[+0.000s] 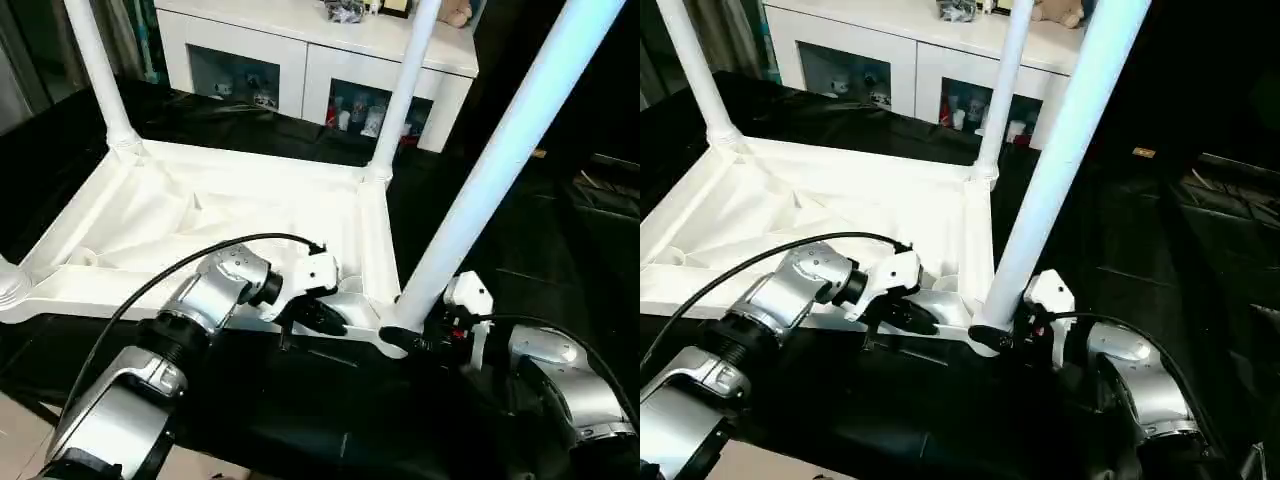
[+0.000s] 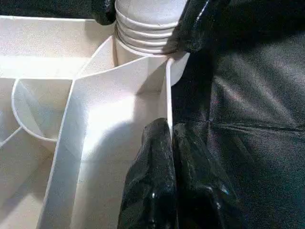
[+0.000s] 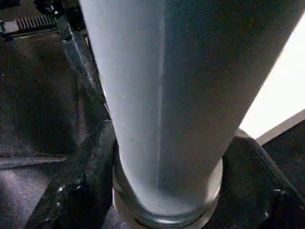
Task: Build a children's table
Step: Rotate leg to tighten
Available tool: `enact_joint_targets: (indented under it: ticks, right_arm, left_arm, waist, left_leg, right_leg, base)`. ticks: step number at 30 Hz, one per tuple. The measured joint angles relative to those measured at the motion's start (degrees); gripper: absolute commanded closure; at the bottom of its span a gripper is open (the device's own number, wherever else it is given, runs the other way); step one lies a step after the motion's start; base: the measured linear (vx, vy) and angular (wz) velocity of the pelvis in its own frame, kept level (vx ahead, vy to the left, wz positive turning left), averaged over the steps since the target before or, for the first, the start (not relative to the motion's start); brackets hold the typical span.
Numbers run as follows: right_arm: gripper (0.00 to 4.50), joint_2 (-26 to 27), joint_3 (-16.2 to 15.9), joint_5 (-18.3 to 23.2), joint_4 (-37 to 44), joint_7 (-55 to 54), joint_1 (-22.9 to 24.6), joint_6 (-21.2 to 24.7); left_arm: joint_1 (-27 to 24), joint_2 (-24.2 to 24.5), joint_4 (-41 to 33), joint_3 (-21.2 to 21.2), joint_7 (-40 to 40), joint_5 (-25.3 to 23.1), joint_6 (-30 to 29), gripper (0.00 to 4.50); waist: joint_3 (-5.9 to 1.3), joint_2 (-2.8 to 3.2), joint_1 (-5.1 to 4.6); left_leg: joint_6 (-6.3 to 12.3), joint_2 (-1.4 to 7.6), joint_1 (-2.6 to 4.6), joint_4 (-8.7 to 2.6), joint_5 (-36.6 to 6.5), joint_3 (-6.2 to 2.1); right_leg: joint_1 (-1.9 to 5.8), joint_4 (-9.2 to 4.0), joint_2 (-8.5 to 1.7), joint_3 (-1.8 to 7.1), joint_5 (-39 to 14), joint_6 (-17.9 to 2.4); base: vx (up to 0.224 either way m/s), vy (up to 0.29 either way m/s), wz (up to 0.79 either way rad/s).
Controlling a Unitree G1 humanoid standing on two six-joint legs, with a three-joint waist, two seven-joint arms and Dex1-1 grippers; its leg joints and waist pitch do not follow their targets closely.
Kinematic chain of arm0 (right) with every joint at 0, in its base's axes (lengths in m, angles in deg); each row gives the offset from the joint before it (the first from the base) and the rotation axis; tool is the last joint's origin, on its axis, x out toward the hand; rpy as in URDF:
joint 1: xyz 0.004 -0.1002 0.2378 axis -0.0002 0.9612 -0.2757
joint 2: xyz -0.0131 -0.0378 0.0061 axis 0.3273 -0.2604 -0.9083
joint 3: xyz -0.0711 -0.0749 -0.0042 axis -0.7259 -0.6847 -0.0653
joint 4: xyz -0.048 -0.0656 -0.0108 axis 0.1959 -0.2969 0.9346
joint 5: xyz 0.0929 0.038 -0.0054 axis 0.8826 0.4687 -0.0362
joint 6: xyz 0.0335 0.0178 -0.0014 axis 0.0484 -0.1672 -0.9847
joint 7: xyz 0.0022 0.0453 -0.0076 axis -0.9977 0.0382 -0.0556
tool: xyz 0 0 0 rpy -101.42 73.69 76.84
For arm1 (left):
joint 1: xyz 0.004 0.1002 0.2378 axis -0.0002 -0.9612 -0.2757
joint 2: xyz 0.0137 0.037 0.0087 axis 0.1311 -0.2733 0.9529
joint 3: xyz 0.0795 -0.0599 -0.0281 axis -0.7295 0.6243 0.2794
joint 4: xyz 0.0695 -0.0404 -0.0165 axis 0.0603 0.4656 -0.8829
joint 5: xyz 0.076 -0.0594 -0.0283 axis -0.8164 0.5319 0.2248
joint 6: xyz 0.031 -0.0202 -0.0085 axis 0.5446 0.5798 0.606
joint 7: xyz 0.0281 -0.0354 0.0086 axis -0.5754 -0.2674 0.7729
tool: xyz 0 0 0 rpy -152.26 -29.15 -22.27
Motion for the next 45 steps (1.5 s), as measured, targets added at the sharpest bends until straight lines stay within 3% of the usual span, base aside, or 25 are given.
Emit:
enact_joint_targets:
  ticks: [7, 16, 20, 25, 27, 28, 30, 34, 39, 45]
  right_arm:
    - [1.85, 0.8, 0.6, 0.4, -0.7, -0.7, 0.0, 0.1]
    - [1.85, 10.9, 7.0, -1.9, -8.2, -24.0, -2.0, -2.3]
    - [1.86, 19.9, 9.3, -6.4, -9.4, -43.2, -3.8, -3.2]
    - [1.86, 23.6, 9.9, -7.8, -10.0, -50.7, -4.3, -4.3]
    - [1.86, 23.7, 10.0, -7.7, -10.0, -50.5, -4.3, -4.4]
    - [1.30, 23.7, 10.1, -7.6, -10.0, -50.2, -4.3, -4.5]
    - [1.16, 23.6, 10.1, -7.5, -9.7, -49.2, -3.9, -4.9]
    - [0.80, 22.3, 9.8, -6.9, -9.4, -45.2, -3.7, -5.0]
    - [0.74, 10.0, 7.0, -3.1, -4.9, -26.6, -2.2, -0.1]
    - [0.74, 3.6, 4.7, -2.5, -2.5, -12.9, -1.0, -0.1]
  left_arm:
    - [0.1, -0.6, 0.2, 0.1, -0.9, 0.0, -1.2, 4.50]
    - [3.7, -9.2, 10.1, 2.8, -18.9, -1.8, -3.3, 4.50]
    - [6.0, -13.5, 15.0, 3.4, -27.6, -2.8, -3.7, 4.50]
    - [6.3, -14.7, 16.3, 3.3, -29.8, -3.5, -2.9, 4.50]
    - [6.3, -14.6, 16.4, 3.1, -29.8, -3.6, -2.6, 4.50]
    - [6.3, -14.5, 16.4, 2.8, -29.8, -3.7, -2.4, 4.50]
    - [6.6, -14.0, 16.9, 2.7, -29.6, -3.7, -1.6, 4.50]
    - [7.4, -12.9, 17.5, 2.8, -29.6, -4.0, -1.1, 4.50]
    - [7.0, -9.8, 15.6, 2.6, -23.4, -3.7, 1.7, 4.50]
    - [6.4, -5.4, 12.3, 2.6, -15.3, -2.9, 2.5, 4.50]
  waist:
    - [-0.02, -0.02, -0.01]
    - [-0.07, -0.07, -0.24]
    - [0.07, 0.17, -0.77]
    - [0.26, 0.53, -1.48]
    - [0.29, 0.56, -1.66]
    - [0.29, 0.56, -1.69]
    - [0.29, 0.52, -1.81]
    - [0.42, 0.57, -2.76]
    - [0.42, 0.56, -2.96]
    - [0.41, 0.54, -2.37]
  left_leg:
    - [0.01, 0.00, 0.04, 0.02, 0.0, 0.01]
    - [-0.02, -0.12, 0.47, 0.49, 0.0, -0.20]
    - [-0.02, -0.15, 0.47, 0.46, 0.0, -0.26]
    - [-0.01, -0.25, 0.48, 0.33, 0.0, -0.28]
    - [0.00, -0.26, 0.49, 0.31, 0.0, -0.31]
    - [0.00, -0.27, 0.47, 0.28, 0.0, -0.31]
    - [0.00, -0.29, 0.43, 0.22, 0.0, -0.31]
    - [0.00, -0.29, 0.36, 0.12, 0.0, -0.32]
    - [0.02, -0.21, -0.02, 0.10, 0.0, -0.31]
    - [0.20, 0.02, -0.12, -0.13, 0.1, -0.16]
  right_leg:
    - [0.05, 0.02, 0.00, 0.00, 0.0, 0.0]
    - [0.41, 0.27, -0.05, 0.36, -0.2, 0.3]
    - [0.40, 0.12, -0.01, 0.48, -0.2, 0.3]
    - [0.44, -0.32, -0.01, 0.55, -0.3, 0.5]
    - [0.48, -0.51, -0.01, 0.55, -0.3, 0.6]
    - [0.50, -0.60, -0.01, 0.55, -0.3, 0.6]
    - [0.84, -0.74, -0.01, 0.55, -0.3, 0.6]
    - [0.79, -0.97, -0.01, 0.47, -0.3, 0.6]
    - [0.71, -0.97, 0.03, 0.43, 0.2, 0.6]
    - [-0.03, -0.08, 0.11, 0.07, 0.1, 0.3]
  base:
    - [0.000, 0.000, 0.00]
    - [-0.007, 0.001, 0.00]
    - [0.000, 0.000, 0.00]
    - [0.000, 0.000, 0.00]
    - [0.000, 0.000, 0.00]
    - [0.000, 0.000, 0.00]
    - [0.000, 0.000, 0.00]
    - [0.000, 0.000, 0.00]
    - [0.000, 0.000, 0.00]
    - [0.046, -0.023, 0.01]
